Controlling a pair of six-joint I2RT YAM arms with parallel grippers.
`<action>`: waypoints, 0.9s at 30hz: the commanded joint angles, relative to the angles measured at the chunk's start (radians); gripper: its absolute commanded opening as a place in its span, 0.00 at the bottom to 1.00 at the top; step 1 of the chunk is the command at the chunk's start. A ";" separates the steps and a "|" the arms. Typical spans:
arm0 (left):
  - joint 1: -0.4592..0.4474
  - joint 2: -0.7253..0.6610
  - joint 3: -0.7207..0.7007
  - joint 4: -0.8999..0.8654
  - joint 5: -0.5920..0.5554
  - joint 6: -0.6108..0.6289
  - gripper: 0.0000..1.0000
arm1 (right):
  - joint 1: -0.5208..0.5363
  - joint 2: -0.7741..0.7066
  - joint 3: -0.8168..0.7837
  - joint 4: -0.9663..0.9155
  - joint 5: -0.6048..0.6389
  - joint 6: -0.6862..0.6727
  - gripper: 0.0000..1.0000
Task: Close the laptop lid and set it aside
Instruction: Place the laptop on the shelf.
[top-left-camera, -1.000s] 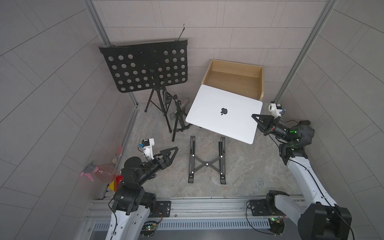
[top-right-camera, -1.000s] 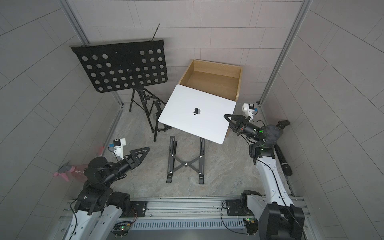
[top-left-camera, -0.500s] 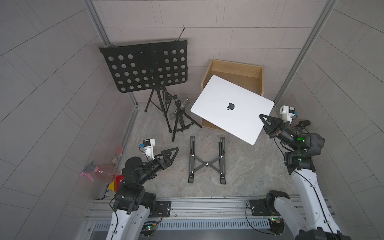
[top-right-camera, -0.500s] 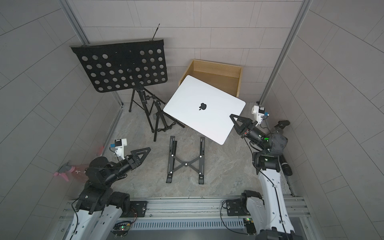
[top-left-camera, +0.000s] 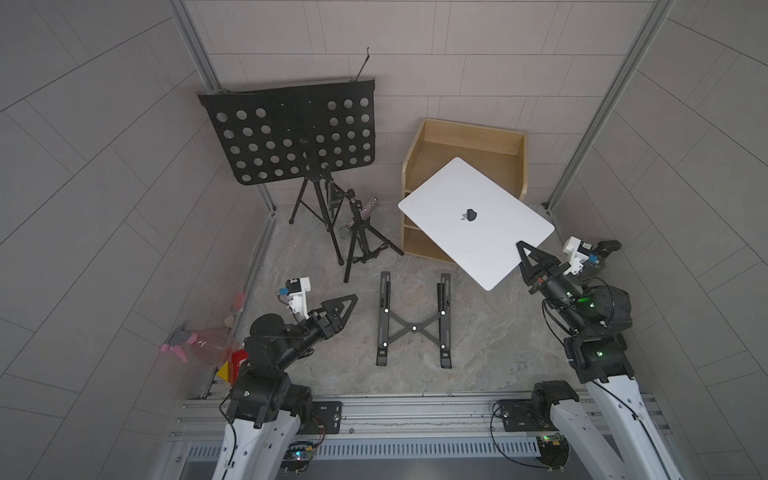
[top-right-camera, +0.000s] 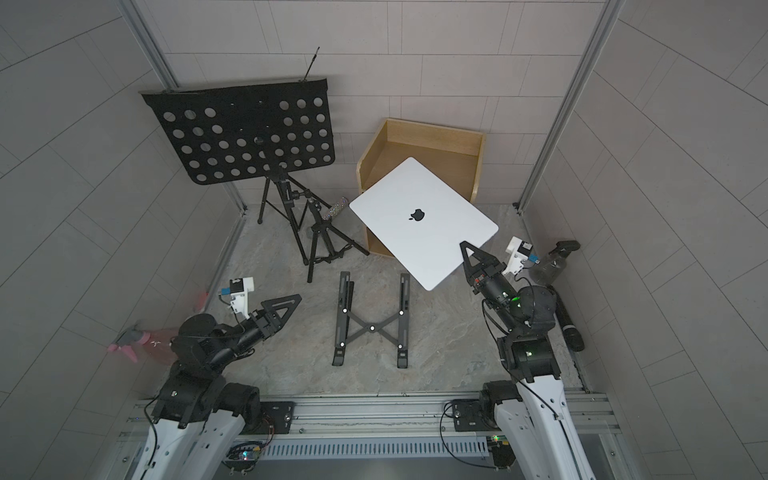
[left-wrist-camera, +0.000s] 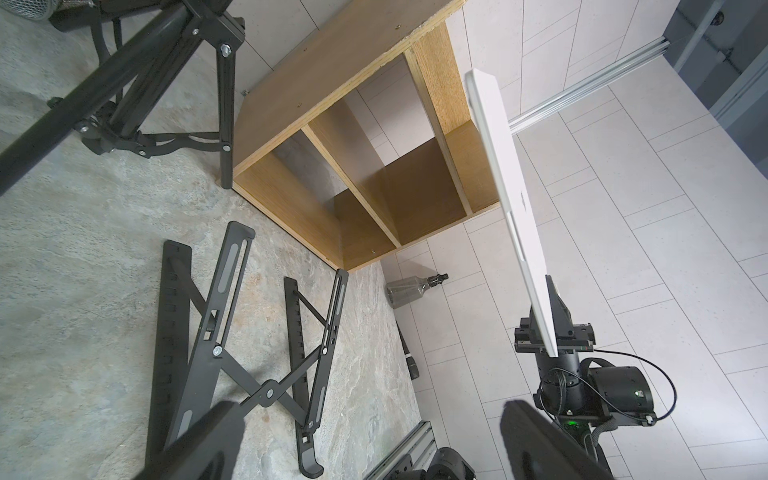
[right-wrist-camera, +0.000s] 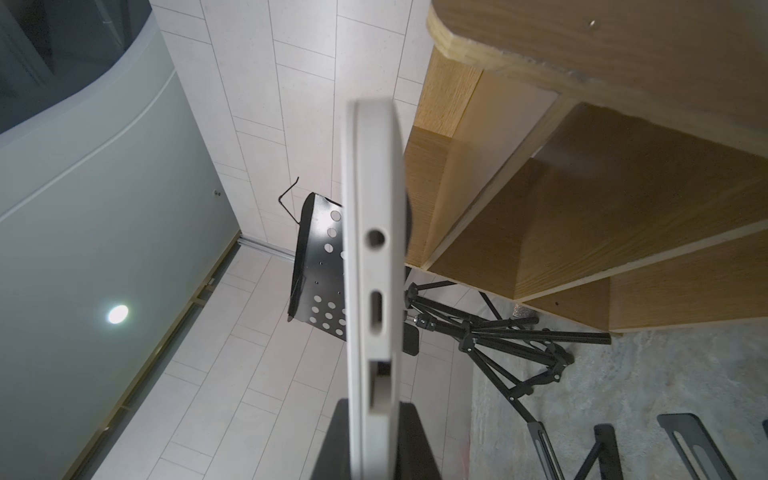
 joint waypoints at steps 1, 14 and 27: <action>-0.002 -0.012 -0.009 0.019 0.012 -0.001 1.00 | 0.124 -0.018 0.036 0.165 0.249 -0.125 0.00; -0.002 0.001 -0.005 0.024 0.013 0.000 1.00 | 0.271 -0.052 0.048 0.160 0.444 -0.221 0.00; -0.003 0.017 -0.013 0.075 0.027 -0.037 1.00 | 0.272 -0.058 0.009 0.246 0.566 -0.066 0.00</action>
